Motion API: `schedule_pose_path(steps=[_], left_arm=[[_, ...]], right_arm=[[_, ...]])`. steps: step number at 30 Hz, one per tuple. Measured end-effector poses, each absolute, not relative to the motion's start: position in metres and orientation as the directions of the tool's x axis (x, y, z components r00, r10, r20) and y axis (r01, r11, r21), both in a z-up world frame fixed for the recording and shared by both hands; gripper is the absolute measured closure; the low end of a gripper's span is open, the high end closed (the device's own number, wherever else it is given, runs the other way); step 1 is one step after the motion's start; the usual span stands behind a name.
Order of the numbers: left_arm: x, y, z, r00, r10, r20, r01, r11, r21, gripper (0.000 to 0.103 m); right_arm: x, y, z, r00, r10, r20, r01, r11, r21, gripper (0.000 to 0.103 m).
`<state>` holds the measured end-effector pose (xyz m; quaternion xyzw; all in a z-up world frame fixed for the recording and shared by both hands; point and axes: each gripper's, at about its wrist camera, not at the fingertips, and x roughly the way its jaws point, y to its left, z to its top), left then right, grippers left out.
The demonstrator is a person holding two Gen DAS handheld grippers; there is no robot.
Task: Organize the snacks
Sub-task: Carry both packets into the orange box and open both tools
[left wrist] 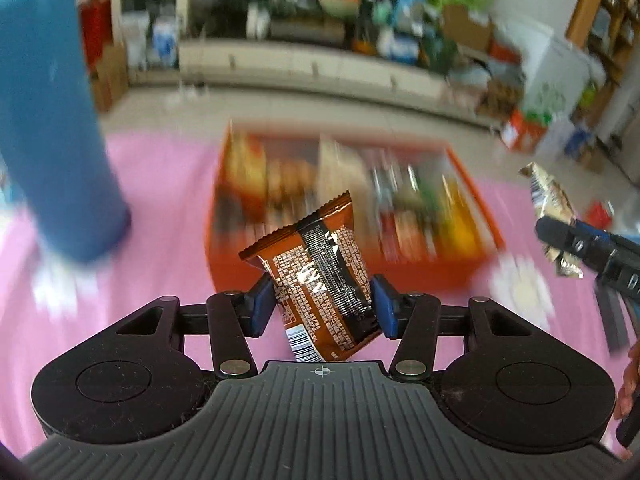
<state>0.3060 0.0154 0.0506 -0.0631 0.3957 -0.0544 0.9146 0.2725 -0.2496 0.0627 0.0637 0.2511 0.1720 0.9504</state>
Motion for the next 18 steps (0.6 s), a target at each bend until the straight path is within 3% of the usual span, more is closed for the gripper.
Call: schedule_pose_path(steps=[6, 7, 9, 11, 13, 14, 18], left_arm=[[0.402, 0.016, 0.034, 0.680, -0.118, -0.724, 0.016, 0.989, -0.147, 0.074], [0.411, 0.017, 0.026, 0.679, -0.117, -0.725, 0.014, 0.989, -0.147, 0.073], [0.422, 0.023, 0.013, 0.661, -0.115, -0.742, -0.005, 0.988, -0.157, 0.058], [0.419, 0.028, 0.010, 0.667, -0.130, -0.734, 0.002, 0.985, -0.172, 0.057], [0.407, 0.029, 0.011, 0.691, -0.116, -0.714, 0.009, 0.988, -0.151, 0.048], [0.399, 0.029, 0.013, 0.704, -0.101, -0.703, 0.008, 0.991, -0.134, 0.043], [0.362, 0.024, 0.020, 0.719, -0.089, -0.690, 0.022, 0.994, -0.105, 0.042]], right_arm=[[0.370, -0.212, 0.044, 0.796, 0.350, -0.494, -0.338, 0.934, 0.117, 0.046], [0.378, -0.208, 0.038, 0.793, 0.343, -0.503, -0.342, 0.935, 0.099, 0.038], [0.391, -0.203, 0.027, 0.784, 0.338, -0.520, -0.346, 0.934, 0.087, 0.030], [0.392, -0.203, 0.024, 0.780, 0.359, -0.513, -0.358, 0.928, 0.105, 0.028], [0.378, -0.206, 0.029, 0.802, 0.363, -0.475, -0.354, 0.928, 0.112, 0.008], [0.370, -0.208, 0.032, 0.817, 0.358, -0.452, -0.346, 0.932, 0.111, 0.008], [0.340, -0.218, 0.039, 0.816, 0.371, -0.442, -0.346, 0.928, 0.140, 0.009]])
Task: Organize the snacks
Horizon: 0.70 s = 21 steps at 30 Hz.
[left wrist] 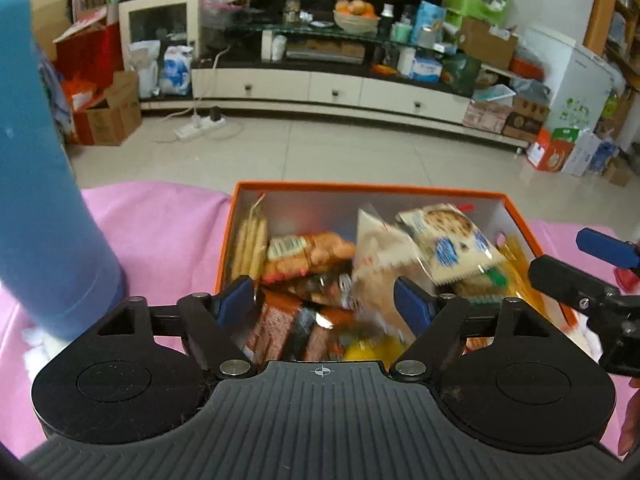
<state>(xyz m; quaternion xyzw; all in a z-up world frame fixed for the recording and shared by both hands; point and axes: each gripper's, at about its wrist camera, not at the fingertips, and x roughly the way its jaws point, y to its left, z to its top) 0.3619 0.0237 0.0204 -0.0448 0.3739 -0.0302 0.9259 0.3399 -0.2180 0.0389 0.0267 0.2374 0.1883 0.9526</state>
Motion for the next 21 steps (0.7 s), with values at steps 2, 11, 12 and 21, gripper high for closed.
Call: schedule_pose_path(steps=[2, 11, 12, 21], left_arm=[[0.339, 0.017, 0.025, 0.723, -0.091, -0.685, 0.030, 0.995, -0.100, 0.037], [0.209, -0.004, 0.018, 0.676, -0.038, -0.736, -0.002, 0.999, -0.054, 0.020], [0.194, -0.005, 0.018, 0.671, -0.034, -0.740, -0.011, 0.998, -0.056, 0.020], [0.077, -0.010, 0.031, 0.713, -0.073, -0.697, -0.008, 0.994, -0.112, 0.022]], right_arm=[[0.319, -0.224, 0.042, 0.819, 0.361, -0.446, -0.326, 0.932, 0.155, 0.009], [0.187, -0.249, 0.030, 0.792, 0.268, -0.548, -0.147, 0.956, 0.254, 0.001], [0.173, -0.251, 0.028, 0.792, 0.247, -0.559, -0.116, 0.959, 0.260, 0.001], [0.069, -0.254, 0.018, 0.798, 0.179, -0.576, -0.011, 0.959, 0.283, 0.001]])
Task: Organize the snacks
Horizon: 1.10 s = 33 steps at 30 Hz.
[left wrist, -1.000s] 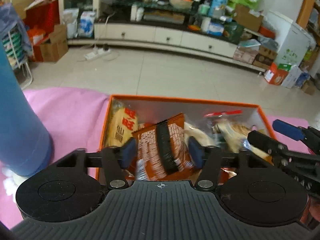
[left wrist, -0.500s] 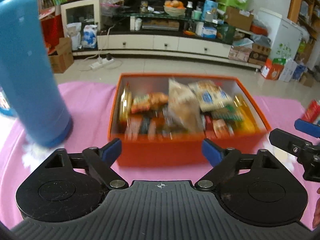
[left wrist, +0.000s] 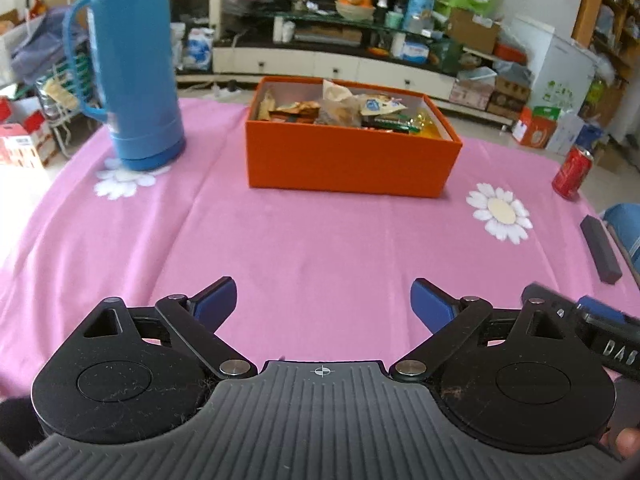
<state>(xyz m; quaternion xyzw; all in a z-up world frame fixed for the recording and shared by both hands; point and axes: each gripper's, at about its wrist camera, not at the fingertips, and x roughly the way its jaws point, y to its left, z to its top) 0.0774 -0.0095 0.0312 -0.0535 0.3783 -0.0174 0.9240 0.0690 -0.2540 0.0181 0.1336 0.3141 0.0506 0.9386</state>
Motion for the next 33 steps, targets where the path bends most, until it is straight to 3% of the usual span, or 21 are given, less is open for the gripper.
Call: schedule_pose_path(steps=[17, 30, 31, 33], left_arm=[[0.022, -0.007, 0.047, 0.761, -0.089, -0.643, 0.016, 0.993, -0.117, 0.027], [0.021, -0.010, 0.047, 0.758, -0.079, -0.647, 0.022, 0.995, -0.096, 0.027], [0.021, -0.011, 0.047, 0.760, -0.078, -0.646, 0.022, 0.995, -0.094, 0.028], [0.019, -0.011, 0.047, 0.774, -0.072, -0.630, 0.017, 0.996, -0.093, 0.042]], right_arm=[[0.019, -0.229, 0.039, 0.818, 0.212, -0.535, -0.111, 0.970, 0.214, 0.001], [0.020, -0.233, 0.041, 0.822, 0.135, -0.553, -0.036, 0.982, 0.185, 0.001], [0.020, -0.234, 0.042, 0.823, 0.131, -0.553, -0.031, 0.982, 0.187, 0.001], [0.019, -0.236, 0.043, 0.825, 0.131, -0.550, -0.027, 0.981, 0.193, 0.001]])
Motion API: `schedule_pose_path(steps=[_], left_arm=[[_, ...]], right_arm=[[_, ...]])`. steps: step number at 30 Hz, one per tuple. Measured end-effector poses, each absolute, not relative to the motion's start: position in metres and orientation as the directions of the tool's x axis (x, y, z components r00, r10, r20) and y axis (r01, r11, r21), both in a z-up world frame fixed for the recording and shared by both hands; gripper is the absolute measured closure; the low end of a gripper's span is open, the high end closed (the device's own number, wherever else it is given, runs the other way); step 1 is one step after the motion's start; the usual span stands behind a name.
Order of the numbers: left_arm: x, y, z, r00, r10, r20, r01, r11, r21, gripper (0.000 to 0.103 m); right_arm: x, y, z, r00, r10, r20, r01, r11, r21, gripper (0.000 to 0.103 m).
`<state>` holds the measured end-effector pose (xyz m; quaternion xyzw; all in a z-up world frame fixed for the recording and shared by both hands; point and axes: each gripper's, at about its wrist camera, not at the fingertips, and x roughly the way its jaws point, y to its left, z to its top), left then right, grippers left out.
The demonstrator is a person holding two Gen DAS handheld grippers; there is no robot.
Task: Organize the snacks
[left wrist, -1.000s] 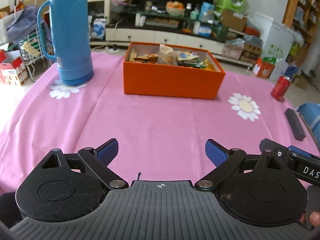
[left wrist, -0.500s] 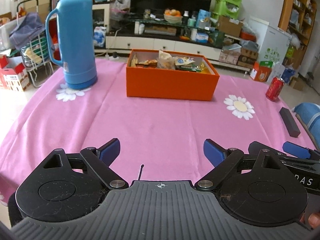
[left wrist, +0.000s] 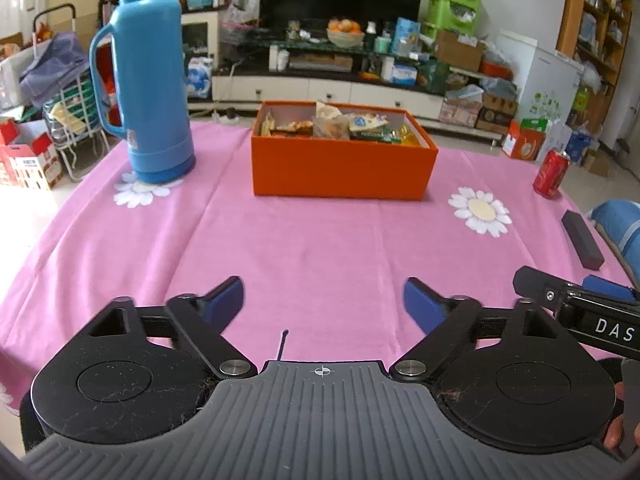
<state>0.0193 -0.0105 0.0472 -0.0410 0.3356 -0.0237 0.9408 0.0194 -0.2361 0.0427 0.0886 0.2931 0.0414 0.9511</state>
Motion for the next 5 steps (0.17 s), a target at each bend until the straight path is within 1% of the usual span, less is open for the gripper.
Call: schedule_pose_path(steps=[1, 3, 4, 5], left_arm=[[0.0194, -0.0092, 0.0473, 0.780, -0.073, -0.622, 0.017, 0.995, -0.095, 0.045], [0.0200, -0.0096, 0.0476, 0.778, -0.083, -0.623, 0.027, 0.995, -0.099, 0.044], [0.0203, -0.0091, 0.0474, 0.775, -0.091, -0.625, 0.031, 0.994, -0.106, 0.043], [0.0207, -0.0083, 0.0476, 0.771, -0.103, -0.628, 0.037, 0.992, -0.117, 0.037]], right_arm=[[0.0194, -0.2369, 0.0425, 0.824, 0.129, -0.552, -0.024, 0.981, 0.193, 0.001], [0.0196, -0.2373, 0.0415, 0.820, 0.125, -0.558, -0.021, 0.982, 0.189, 0.001], [0.0194, -0.2377, 0.0405, 0.819, 0.124, -0.560, -0.021, 0.982, 0.187, 0.001], [0.0201, -0.2376, 0.0403, 0.818, 0.121, -0.562, -0.019, 0.983, 0.184, 0.001]])
